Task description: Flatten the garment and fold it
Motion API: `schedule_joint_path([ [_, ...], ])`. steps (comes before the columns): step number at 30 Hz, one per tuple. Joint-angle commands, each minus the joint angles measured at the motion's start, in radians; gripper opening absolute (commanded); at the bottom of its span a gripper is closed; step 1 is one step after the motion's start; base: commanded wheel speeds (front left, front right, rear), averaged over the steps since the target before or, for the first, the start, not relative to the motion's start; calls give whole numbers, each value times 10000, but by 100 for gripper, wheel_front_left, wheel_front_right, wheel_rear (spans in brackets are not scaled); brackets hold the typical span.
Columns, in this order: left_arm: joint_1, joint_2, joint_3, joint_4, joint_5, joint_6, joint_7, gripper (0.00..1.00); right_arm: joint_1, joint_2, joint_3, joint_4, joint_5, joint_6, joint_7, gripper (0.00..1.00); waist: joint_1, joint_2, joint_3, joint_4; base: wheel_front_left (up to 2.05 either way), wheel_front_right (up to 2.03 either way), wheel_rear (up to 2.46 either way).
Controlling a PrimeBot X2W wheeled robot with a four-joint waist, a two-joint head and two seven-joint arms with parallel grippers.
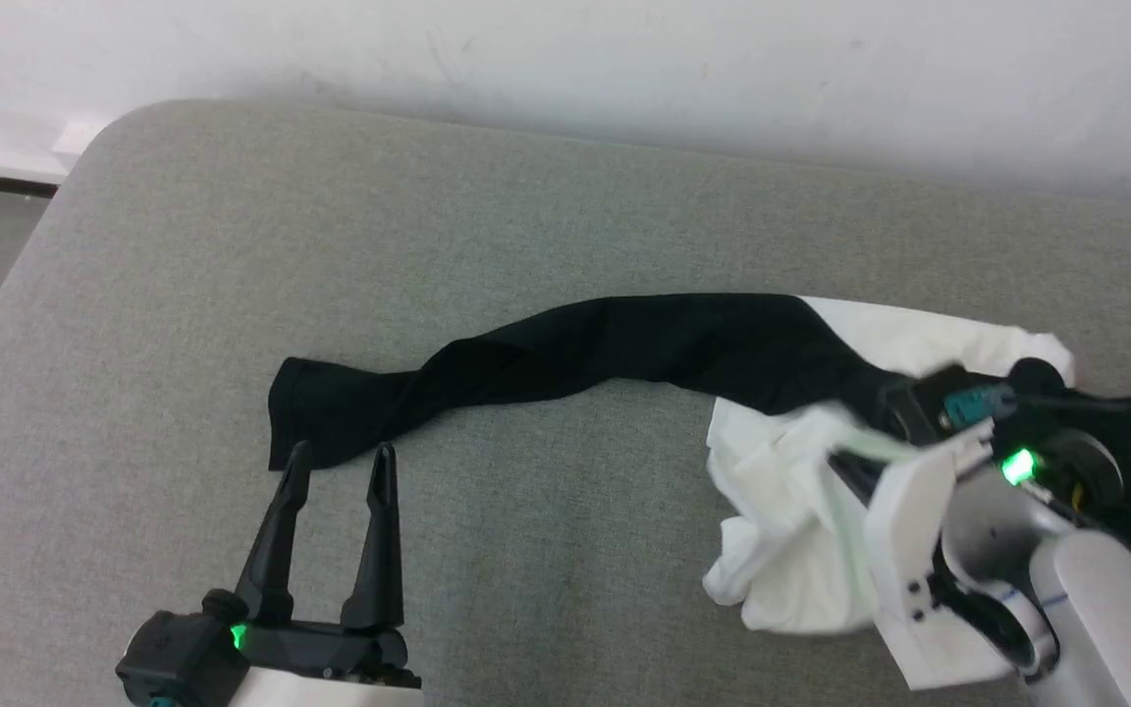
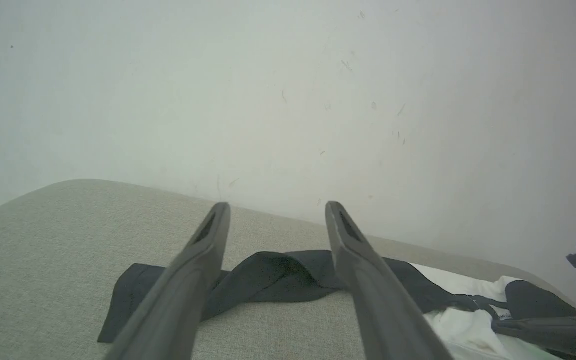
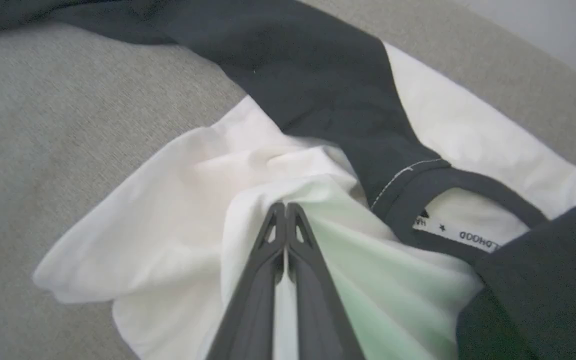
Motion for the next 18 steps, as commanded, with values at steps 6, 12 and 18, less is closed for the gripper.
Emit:
schedule_joint_path([
  [6,-229,-11,-28,95,20,-67,-49,100,-1041,316,1381,-1772,1100,-6,-70,0,-1,0,-230,-133,0,0,0],
  [12,-195,-11,5,44,-53,-82,-49,100,-33,16,3312,-2894,2895,-6,1485,0,-1,0,-94,35,0,0,0],
  [18,-135,-11,49,48,-133,-64,-49,100,877,-1003,3212,-3238,3208,-6,1957,82,-1,0,25,134,0,0,0],
])
